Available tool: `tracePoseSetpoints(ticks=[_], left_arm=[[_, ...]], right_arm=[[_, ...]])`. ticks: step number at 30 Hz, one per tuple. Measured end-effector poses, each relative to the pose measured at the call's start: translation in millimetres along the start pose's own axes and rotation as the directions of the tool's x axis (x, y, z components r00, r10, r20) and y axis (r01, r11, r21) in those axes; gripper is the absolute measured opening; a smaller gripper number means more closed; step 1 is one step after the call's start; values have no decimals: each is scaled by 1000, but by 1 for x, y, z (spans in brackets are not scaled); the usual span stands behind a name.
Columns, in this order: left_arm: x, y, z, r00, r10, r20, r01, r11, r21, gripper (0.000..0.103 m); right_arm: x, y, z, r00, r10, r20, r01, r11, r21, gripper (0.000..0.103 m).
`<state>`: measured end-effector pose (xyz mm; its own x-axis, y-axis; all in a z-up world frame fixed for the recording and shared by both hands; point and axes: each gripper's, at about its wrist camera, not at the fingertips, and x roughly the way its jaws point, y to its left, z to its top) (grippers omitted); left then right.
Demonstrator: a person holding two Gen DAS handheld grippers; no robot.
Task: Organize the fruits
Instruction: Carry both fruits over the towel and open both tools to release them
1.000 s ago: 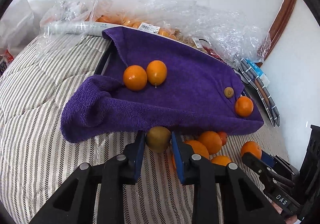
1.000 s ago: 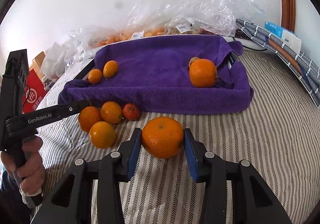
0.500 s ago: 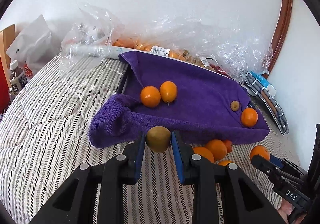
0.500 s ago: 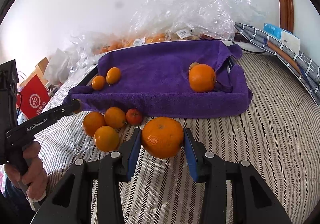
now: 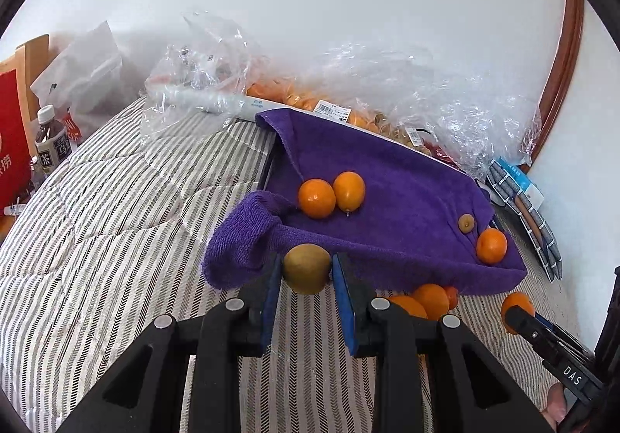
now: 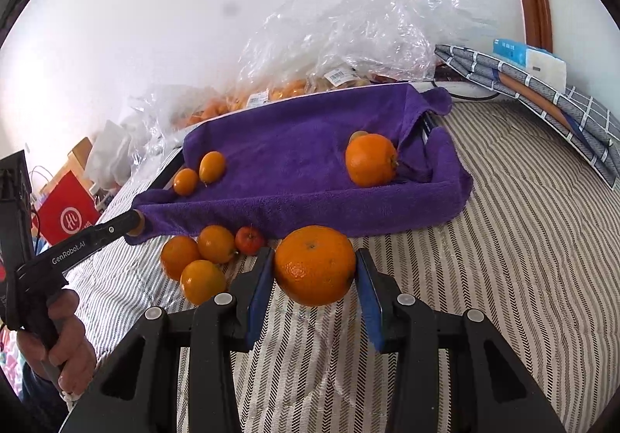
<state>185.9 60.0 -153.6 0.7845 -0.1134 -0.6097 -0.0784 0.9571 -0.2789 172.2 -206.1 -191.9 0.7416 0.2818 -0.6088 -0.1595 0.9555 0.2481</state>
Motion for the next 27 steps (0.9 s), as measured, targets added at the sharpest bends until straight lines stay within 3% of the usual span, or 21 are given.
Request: tracePoseSetpoints(ticks=[8, 16, 19, 27], left_arm=[[-3, 9, 4, 1000, -5, 26, 6, 999, -44, 26], [-2, 7, 19, 999, -14, 45, 16, 999, -50, 26], [6, 0, 30, 1000, -3, 27, 3, 1000, -24, 26], [44, -20, 48, 998, -56, -14, 56, 998, 18, 26]], right_arm=[[-11, -1, 13, 999, -35, 38, 36, 999, -3, 42], [-3, 5, 47, 996, -16, 87, 20, 998, -51, 42], [6, 5, 59, 996, -16, 85, 21, 998, -57, 42], [25, 8, 80, 996, -20, 83, 28, 996, -88, 42]])
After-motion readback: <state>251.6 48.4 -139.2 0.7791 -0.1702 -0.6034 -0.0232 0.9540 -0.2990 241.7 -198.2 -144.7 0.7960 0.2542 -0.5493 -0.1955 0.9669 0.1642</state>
